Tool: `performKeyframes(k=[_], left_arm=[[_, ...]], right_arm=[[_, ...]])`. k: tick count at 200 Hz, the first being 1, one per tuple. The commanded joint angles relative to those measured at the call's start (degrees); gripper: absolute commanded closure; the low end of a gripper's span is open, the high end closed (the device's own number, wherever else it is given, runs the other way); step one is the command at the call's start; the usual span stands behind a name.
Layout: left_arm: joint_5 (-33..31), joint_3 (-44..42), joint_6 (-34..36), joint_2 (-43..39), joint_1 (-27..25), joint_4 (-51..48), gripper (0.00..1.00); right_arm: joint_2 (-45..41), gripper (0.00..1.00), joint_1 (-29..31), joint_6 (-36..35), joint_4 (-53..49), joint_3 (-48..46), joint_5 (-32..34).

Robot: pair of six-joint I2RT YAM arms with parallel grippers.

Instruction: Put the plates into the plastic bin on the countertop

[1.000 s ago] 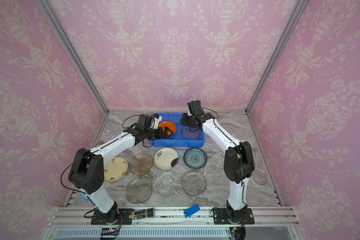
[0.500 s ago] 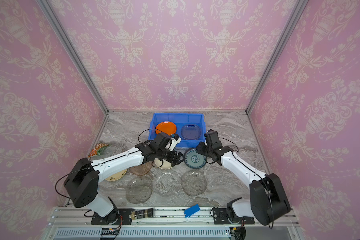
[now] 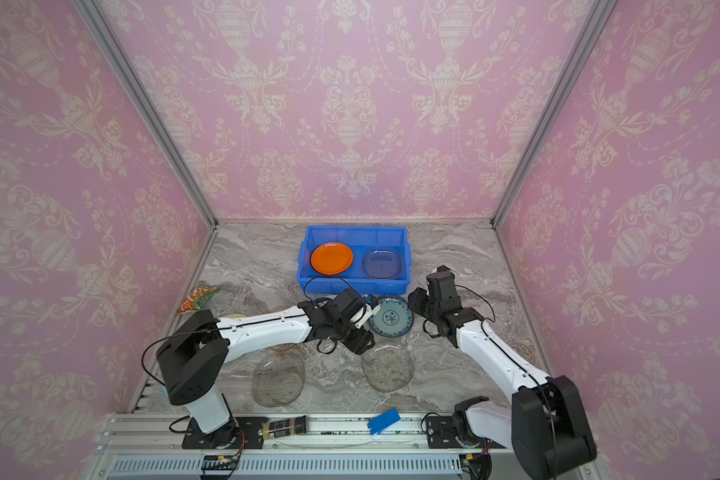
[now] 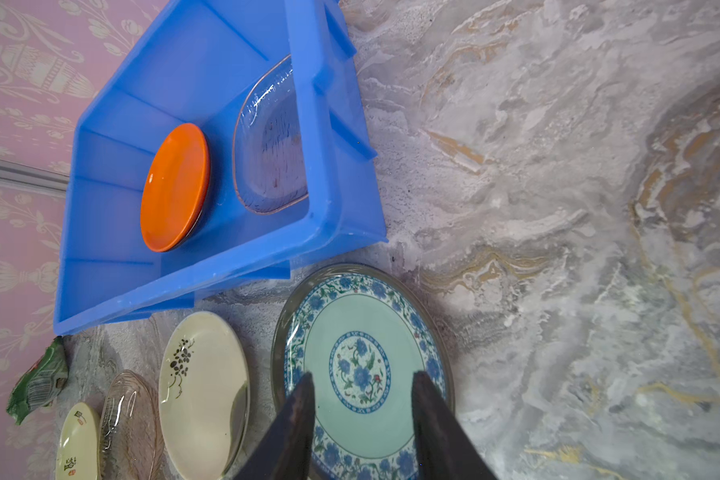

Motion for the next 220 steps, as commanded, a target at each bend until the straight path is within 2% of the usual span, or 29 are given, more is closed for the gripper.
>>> performKeyframes(k=[1, 41, 90, 180, 191, 220], left_arm=[[-1.1, 1.8, 2.3, 1.5, -0.5, -1.0, 0.40], [-0.8, 1.7, 3.0, 4.1, -0.8, 0.4, 0.45], [1.7, 4.4, 3.1, 7.9, -0.8, -0.3, 0.57], [6.0, 7.0, 2.9, 12.0, -1.0, -0.1, 0.66], [6.4, 7.1, 2.8, 12.2, -1.1, 0.0, 0.70], [6.8, 7.2, 2.9, 12.3, -1.1, 0.0, 0.74]], right_arm=[[-0.3, 0.60, 0.0, 2.1, 2.5, -1.9, 0.7], [0.4, 0.60, -0.1, 2.3, 3.4, -3.4, 0.8], [0.1, 0.61, -0.4, 2.3, 4.2, -5.3, -0.5], [0.2, 0.61, -1.7, 1.4, 4.7, -6.4, -2.5], [0.3, 0.61, -1.8, 1.4, 4.8, -6.4, -2.5], [0.4, 0.61, -2.1, 1.2, 5.0, -6.2, -2.8]])
